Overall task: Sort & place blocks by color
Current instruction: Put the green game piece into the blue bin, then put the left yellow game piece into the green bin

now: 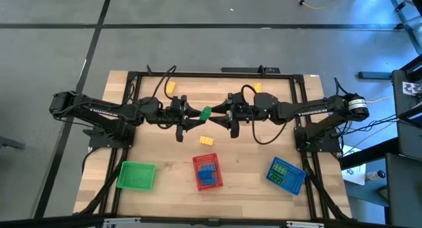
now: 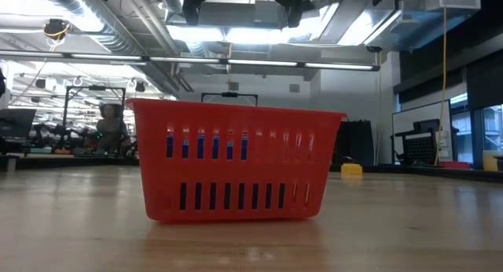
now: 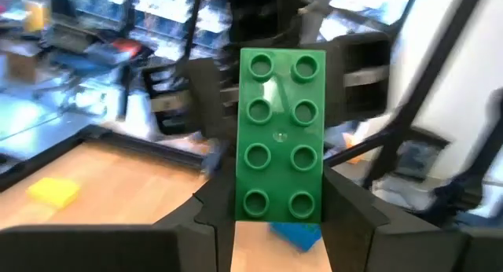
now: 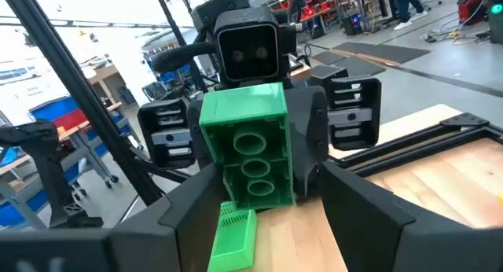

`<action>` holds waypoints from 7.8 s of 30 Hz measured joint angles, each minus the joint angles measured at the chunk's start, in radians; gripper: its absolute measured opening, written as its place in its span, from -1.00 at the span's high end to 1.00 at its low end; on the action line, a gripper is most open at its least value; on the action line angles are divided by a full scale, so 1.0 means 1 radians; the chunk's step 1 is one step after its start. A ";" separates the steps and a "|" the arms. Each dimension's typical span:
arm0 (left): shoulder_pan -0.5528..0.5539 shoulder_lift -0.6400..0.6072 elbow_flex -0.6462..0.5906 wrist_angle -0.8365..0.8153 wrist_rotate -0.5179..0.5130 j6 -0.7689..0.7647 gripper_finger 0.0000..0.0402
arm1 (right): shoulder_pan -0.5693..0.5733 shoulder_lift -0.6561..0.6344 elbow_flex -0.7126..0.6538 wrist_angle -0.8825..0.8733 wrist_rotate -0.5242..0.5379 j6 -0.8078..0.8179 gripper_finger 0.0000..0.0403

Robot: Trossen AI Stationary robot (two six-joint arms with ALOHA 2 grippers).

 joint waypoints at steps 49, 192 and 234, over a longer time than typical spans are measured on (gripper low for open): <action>0.051 0.091 0.054 0.027 0.091 -0.061 0.03 | -0.002 -0.005 0.002 0.026 0.024 -0.033 0.30; 0.174 -0.563 -0.196 -0.229 0.018 -0.055 -0.18 | -0.099 -0.315 -0.268 -0.041 -0.041 0.023 -0.13; 0.575 0.017 0.263 -1.087 -0.185 -0.030 -0.18 | -0.139 -0.316 -0.268 -0.017 -0.084 -0.105 -0.13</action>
